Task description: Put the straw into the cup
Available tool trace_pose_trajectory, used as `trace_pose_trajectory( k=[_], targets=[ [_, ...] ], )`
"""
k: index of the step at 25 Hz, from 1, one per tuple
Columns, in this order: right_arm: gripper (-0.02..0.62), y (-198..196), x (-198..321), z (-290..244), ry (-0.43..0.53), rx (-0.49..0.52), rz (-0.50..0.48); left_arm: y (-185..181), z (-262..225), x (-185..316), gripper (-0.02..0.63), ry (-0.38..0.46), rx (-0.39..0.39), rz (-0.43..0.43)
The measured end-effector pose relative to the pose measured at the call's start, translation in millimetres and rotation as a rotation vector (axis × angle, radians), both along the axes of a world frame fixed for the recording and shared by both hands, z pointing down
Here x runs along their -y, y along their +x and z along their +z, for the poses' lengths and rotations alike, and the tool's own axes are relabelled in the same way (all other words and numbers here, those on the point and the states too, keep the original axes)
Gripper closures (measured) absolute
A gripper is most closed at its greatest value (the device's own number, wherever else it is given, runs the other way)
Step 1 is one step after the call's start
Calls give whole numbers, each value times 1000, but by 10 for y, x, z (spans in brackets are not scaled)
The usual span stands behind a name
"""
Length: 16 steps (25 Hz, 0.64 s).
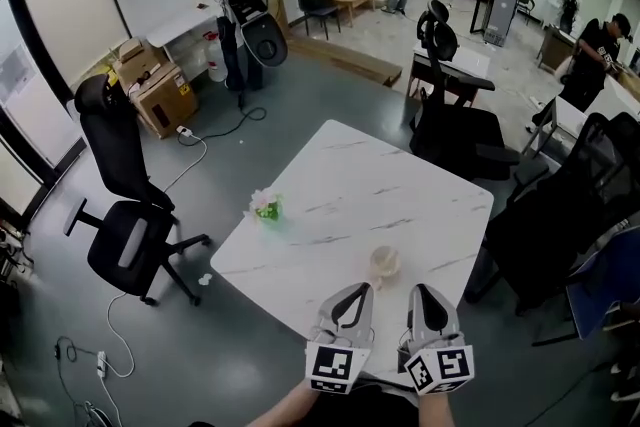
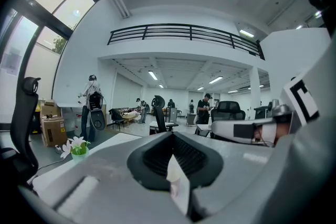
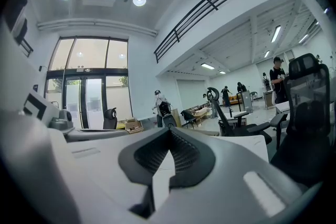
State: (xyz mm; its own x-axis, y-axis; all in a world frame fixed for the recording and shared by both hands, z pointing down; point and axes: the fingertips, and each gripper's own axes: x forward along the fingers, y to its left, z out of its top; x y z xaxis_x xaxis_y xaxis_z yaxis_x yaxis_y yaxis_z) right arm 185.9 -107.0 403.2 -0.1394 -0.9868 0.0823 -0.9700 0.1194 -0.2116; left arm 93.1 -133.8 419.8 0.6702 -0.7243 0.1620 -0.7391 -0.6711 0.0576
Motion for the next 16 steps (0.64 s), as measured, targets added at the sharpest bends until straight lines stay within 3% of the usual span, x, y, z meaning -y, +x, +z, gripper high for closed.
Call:
trace_pose_trajectory(
  k=[16],
  targets=[
    [603, -66, 113, -110, -8, -5, -53, -86, -98, 72, 604, -4, 5, -47]
  ],
)
